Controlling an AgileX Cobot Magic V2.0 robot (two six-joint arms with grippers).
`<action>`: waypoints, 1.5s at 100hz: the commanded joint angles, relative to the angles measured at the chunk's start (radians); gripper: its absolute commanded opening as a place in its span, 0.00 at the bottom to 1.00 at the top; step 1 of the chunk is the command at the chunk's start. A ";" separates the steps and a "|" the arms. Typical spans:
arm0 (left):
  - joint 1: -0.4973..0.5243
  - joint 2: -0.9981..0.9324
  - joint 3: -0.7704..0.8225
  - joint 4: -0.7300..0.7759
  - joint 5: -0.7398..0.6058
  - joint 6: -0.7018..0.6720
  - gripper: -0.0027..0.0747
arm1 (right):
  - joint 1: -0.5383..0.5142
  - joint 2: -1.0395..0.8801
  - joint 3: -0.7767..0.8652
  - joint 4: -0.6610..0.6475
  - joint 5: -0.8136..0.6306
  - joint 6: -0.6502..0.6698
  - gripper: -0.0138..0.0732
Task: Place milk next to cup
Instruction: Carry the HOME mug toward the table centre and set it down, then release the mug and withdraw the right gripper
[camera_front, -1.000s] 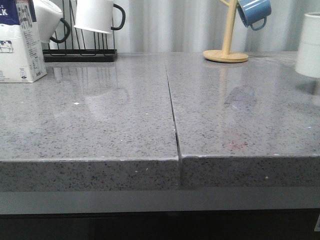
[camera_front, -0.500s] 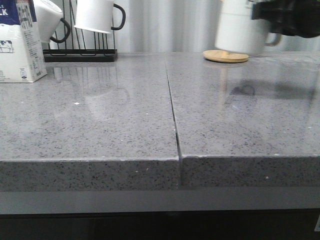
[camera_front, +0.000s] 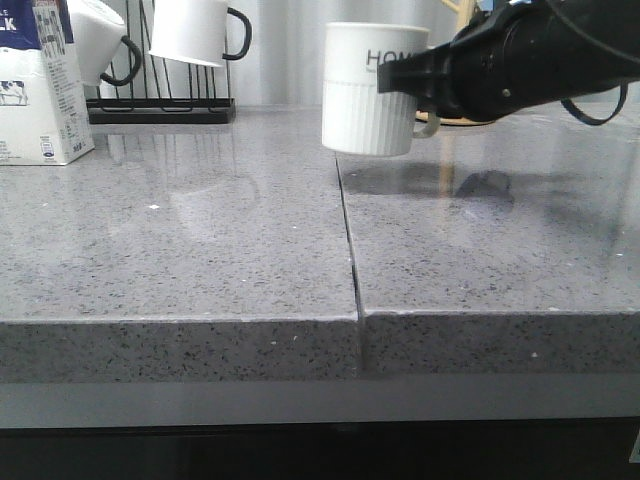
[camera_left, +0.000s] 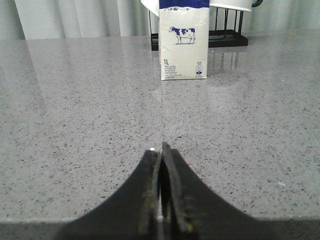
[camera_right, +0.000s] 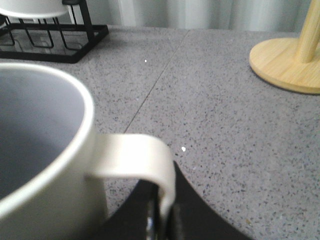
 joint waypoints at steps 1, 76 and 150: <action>-0.007 -0.030 0.043 0.000 -0.080 -0.006 0.01 | -0.001 -0.027 -0.036 -0.005 -0.117 -0.010 0.09; -0.007 -0.030 0.043 0.000 -0.082 -0.006 0.01 | -0.001 0.006 -0.010 -0.042 -0.126 0.002 0.43; -0.007 -0.030 0.043 0.000 -0.082 -0.006 0.01 | -0.004 -0.456 0.250 -0.041 0.213 0.002 0.17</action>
